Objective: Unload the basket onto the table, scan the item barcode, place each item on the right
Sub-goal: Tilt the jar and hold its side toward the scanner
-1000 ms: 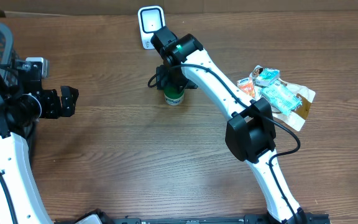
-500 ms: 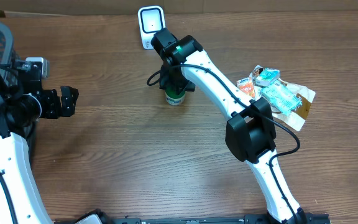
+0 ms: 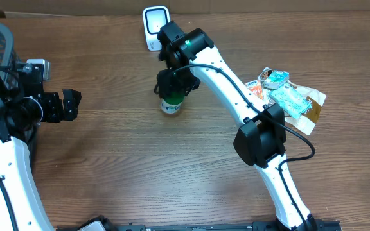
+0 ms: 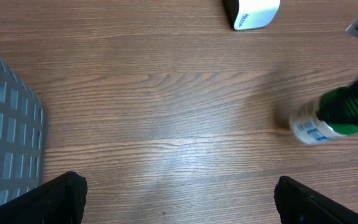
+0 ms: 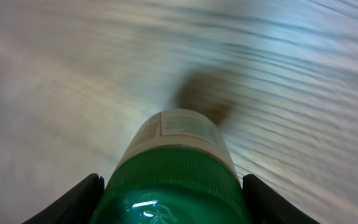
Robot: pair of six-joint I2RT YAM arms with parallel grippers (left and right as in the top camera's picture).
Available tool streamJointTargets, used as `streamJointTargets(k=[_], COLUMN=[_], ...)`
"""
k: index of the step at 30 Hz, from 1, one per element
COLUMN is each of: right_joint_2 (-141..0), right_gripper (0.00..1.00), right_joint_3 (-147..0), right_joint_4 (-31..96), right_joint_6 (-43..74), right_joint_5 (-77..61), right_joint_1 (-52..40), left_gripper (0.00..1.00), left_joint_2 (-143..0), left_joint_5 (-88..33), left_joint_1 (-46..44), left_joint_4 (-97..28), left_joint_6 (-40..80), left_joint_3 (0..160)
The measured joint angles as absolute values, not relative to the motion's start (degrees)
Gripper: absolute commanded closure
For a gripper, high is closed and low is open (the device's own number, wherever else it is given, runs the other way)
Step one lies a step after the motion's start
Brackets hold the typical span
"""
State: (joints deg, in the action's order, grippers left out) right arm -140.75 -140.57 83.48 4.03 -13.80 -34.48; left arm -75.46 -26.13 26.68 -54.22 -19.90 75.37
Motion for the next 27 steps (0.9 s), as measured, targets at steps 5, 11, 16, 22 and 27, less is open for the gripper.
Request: streamJointTargets(k=[5,11,16,22,27], right_joint_2=[-138.78,-137.43,-137.38,-137.38,-137.25], right_gripper=[0.44,0.46,0.45,0.45,0.46], right_joint_3=[-140.59,-140.64,-140.64,-140.66,-140.94], right_joint_4=[88.25,91.72,93.45,95.81,96.92], right_joint_6=[-15.0,-26.89,-29.8,-30.63,-30.52], right_joint_5=[-23.27,-35.48,-46.61,-62.3,-71.66], right_joint_1=[-34.39,-32.21,-27.7,-20.21,-14.72], left_gripper=[0.0,0.01,0.0,0.0,0.0], left_joint_2=[-75.46,-75.46,-75.46,-75.46,-75.46], left_joint_5=[-26.15,-26.15,-26.15,-26.15,-26.15], left_joint_1=[26.68,26.68,26.68,26.68,26.68], left_joint_4=[-54.22,-54.22,-54.22,-54.22,-54.22], left_joint_6=[-19.9,-19.9,-19.9,-19.9,-19.9], left_joint_3=[75.37,75.37,75.37,75.37,75.37])
